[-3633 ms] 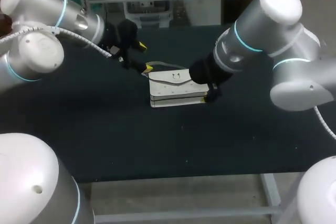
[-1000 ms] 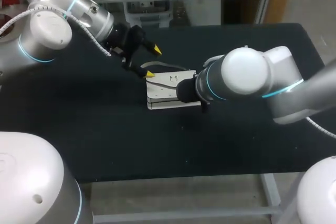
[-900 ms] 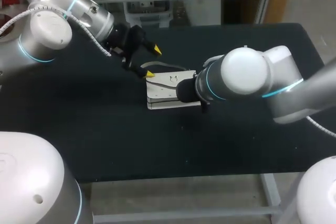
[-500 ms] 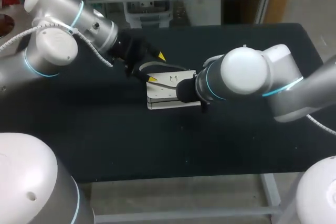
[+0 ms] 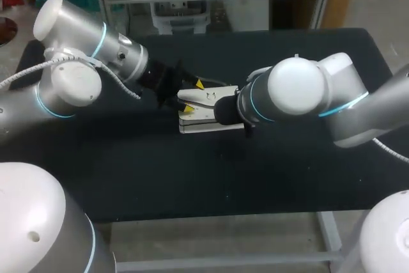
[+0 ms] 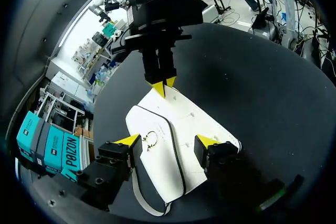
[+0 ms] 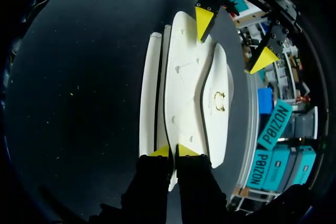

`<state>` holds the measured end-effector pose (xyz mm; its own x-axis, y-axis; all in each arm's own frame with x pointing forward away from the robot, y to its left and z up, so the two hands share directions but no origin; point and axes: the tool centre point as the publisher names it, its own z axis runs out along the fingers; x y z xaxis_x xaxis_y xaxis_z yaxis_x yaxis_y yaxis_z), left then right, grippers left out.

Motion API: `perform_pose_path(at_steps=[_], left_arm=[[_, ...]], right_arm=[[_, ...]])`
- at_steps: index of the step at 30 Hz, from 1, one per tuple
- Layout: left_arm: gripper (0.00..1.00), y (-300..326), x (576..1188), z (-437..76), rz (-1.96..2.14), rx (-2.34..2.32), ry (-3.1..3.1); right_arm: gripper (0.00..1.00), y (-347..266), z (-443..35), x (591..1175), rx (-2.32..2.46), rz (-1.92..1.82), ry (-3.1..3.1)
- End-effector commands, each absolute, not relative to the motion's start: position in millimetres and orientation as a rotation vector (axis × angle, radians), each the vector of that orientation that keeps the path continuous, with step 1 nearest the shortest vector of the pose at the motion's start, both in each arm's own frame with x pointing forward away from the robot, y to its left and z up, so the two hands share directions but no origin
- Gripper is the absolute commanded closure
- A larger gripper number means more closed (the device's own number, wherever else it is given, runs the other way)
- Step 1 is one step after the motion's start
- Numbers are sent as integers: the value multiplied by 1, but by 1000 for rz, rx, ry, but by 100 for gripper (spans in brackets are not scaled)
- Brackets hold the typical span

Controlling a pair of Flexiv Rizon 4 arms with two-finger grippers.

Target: Pick up the bag, open it, inspect its contents, close it, and place it on the opposite side

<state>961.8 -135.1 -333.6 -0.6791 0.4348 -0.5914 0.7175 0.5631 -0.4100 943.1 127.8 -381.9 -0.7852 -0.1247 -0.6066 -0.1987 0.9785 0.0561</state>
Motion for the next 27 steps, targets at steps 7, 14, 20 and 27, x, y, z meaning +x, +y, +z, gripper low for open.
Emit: perform_pose_path(at_steps=[7,14,20,27], left_arm=[[36,-140,969,-350,-877,939,2297],[53,-148,971,-354,-828,927,2254],[59,-151,983,-356,-747,871,2227],[100,-147,1000,-346,-778,784,2262]], right_arm=[[100,129,-385,942,-224,158,2476],[100,129,-385,942,-224,158,2476],[100,129,-385,942,-224,158,2476],[100,129,-385,942,-224,158,2476]])
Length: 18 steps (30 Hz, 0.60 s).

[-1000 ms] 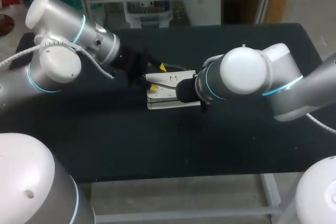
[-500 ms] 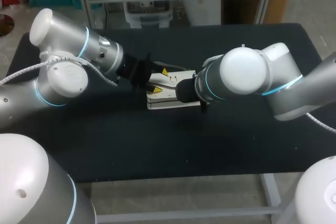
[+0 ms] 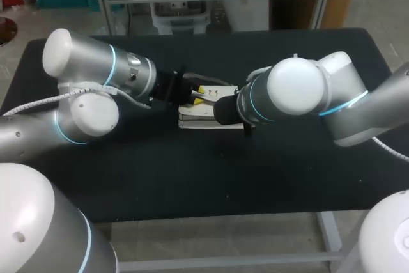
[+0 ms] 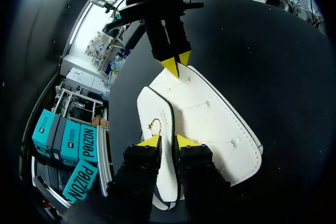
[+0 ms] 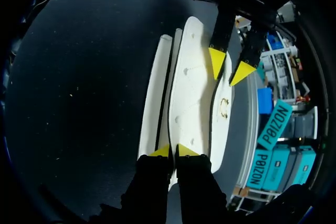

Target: Pick up the bag, open it, inspect its contents, close it, and place it on the opposite side

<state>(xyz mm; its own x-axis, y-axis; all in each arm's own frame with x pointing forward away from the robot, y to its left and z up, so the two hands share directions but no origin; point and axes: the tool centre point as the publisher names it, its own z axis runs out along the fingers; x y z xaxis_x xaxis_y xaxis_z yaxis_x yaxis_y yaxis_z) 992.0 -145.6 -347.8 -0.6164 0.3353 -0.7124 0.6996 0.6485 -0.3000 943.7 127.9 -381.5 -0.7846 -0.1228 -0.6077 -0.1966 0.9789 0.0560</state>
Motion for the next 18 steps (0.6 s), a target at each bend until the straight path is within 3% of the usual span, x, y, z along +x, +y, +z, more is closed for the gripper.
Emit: perform_pose_path(at_steps=[1,18], left_arm=[[100,-146,1002,-343,-789,764,2275],[100,-131,1026,-299,-1096,571,2576]], right_arm=[[100,129,-385,942,-224,158,2476],[100,129,-385,942,-224,158,2476]])
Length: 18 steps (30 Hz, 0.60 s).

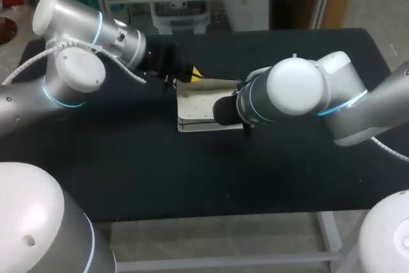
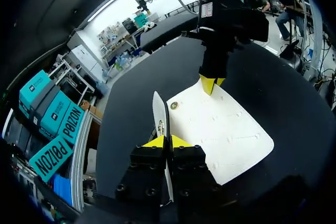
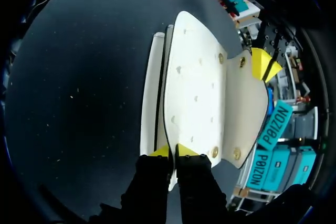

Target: Pick up the bag, open it, inspect its contents, close it, and place it on the opposite side

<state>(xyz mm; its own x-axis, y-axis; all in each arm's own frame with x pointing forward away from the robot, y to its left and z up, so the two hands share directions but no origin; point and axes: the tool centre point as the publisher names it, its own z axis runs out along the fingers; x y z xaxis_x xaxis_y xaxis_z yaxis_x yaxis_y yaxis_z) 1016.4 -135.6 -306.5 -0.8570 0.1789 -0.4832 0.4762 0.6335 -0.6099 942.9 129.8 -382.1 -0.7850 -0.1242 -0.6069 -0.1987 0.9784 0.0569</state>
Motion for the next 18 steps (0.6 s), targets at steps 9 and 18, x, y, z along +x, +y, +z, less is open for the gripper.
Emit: perform_pose_path(at_steps=[9,18], left_arm=[[84,-137,1016,-316,-1022,637,2640],[47,-134,1001,-325,-1043,644,2606]], right_arm=[[100,129,-385,942,-224,158,2476],[100,129,-385,942,-224,158,2476]])
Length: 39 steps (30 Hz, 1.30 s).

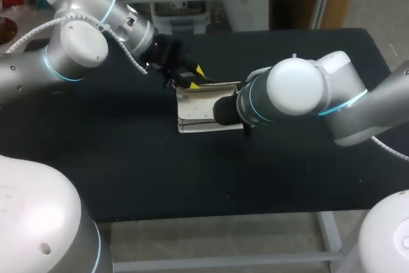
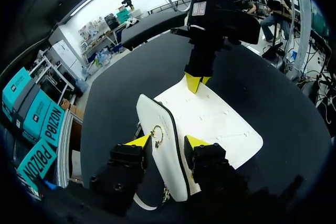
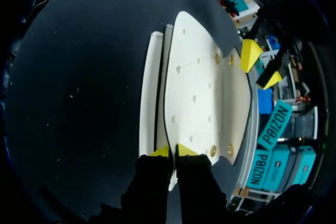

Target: Pick up the bag, open it, inspect its contents, close it, and place it on the opposite side

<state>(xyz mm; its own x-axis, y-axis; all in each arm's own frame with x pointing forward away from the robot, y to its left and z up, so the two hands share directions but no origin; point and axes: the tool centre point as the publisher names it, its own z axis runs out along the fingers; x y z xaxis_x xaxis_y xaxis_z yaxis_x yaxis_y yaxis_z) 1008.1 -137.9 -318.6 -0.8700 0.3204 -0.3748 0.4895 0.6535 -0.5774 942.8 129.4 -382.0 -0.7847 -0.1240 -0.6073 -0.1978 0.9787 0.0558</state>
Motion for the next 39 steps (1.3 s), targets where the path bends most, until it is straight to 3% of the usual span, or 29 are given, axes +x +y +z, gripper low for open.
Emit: perform_pose_path(at_steps=[1,23,30,33,34,39], left_arm=[[46,-135,1000,-327,-1036,638,2601],[67,-153,1036,-359,-952,478,2735],[67,-145,1048,-355,-957,416,2697],[71,-144,1051,-353,-948,409,2699],[77,-145,1052,-354,-941,409,2704],[71,-145,1052,-360,-912,405,2735]], right_arm=[[100,129,-385,942,-224,158,2476],[100,129,-385,942,-224,158,2476],[100,129,-385,942,-224,158,2476],[100,129,-385,942,-224,158,2476],[100,129,-385,942,-224,158,2476],[100,129,-385,942,-224,158,2476]])
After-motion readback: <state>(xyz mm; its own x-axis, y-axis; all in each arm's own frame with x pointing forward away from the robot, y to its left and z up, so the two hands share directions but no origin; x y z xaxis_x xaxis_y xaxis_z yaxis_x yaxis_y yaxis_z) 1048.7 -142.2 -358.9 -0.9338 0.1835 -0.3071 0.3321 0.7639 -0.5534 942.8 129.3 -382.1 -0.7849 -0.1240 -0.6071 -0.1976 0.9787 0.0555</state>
